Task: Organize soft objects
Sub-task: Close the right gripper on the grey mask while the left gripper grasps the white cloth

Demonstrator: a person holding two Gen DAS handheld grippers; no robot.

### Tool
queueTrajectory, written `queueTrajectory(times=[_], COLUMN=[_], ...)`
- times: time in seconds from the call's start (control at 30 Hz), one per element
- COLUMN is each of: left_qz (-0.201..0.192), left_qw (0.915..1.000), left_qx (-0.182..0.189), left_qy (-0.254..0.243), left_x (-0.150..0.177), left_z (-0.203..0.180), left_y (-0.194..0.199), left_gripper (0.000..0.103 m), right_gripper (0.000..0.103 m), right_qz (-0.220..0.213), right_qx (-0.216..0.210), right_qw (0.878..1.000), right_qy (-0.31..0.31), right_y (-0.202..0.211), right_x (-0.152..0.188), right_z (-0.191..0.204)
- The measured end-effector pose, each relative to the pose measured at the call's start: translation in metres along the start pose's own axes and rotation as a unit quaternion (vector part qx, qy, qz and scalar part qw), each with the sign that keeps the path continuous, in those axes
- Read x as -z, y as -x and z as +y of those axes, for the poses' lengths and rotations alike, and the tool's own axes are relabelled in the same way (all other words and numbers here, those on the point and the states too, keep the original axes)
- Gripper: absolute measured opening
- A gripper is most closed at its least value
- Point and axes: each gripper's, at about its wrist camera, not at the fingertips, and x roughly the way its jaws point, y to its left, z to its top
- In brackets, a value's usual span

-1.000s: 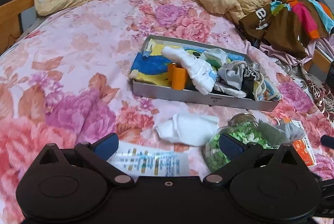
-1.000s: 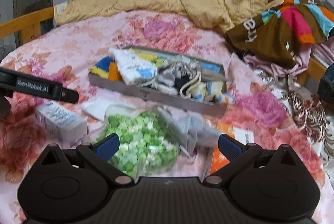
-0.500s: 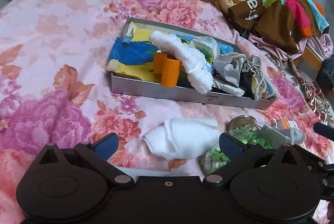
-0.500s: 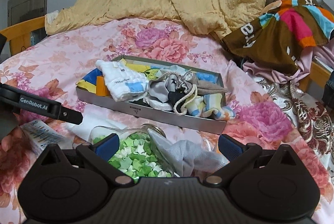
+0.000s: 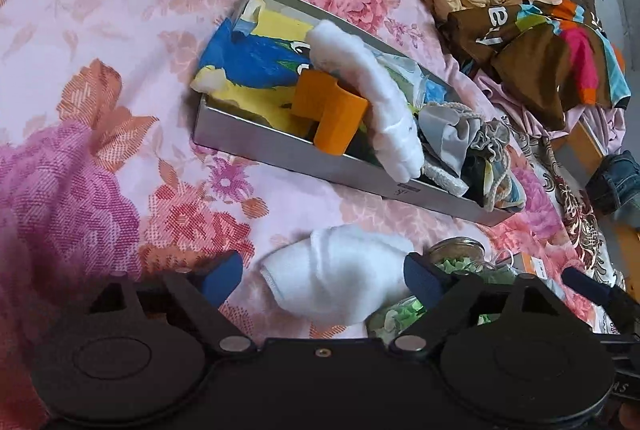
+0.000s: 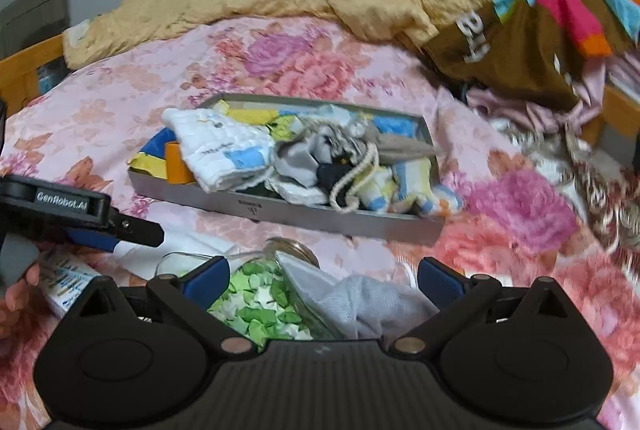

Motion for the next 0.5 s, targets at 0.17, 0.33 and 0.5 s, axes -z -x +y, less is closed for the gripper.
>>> queueTrajectory(times=[0.17,0.33,0.5], left_qz=[0.005,0.014,0.028], left_qw=[0.9998,0.9995,0.9985], left_qx=[0.017,0.027,0.048], left_qy=[-0.01,-0.011,0.002], left_x=[0.001,0.002,0.002], left_z=[-0.002,-0.001,0.002], left_y=[-0.003,-0.006,-0.01], left_gripper=[0.081,0.06,0.044], right_gripper=[0.096,0.093,0.092], right_qz=[0.027,0.04,0.043], right_qx=[-0.014,-0.03,-0.046], right_qw=[0.999,0.996,0.995], right_qy=[-0.043,-0.072,-0.082], right_y=[-0.009,-0.012,-0.013], right_x=[0.003,0.005,0.006], right_z=[-0.009,-0.012,-0.011])
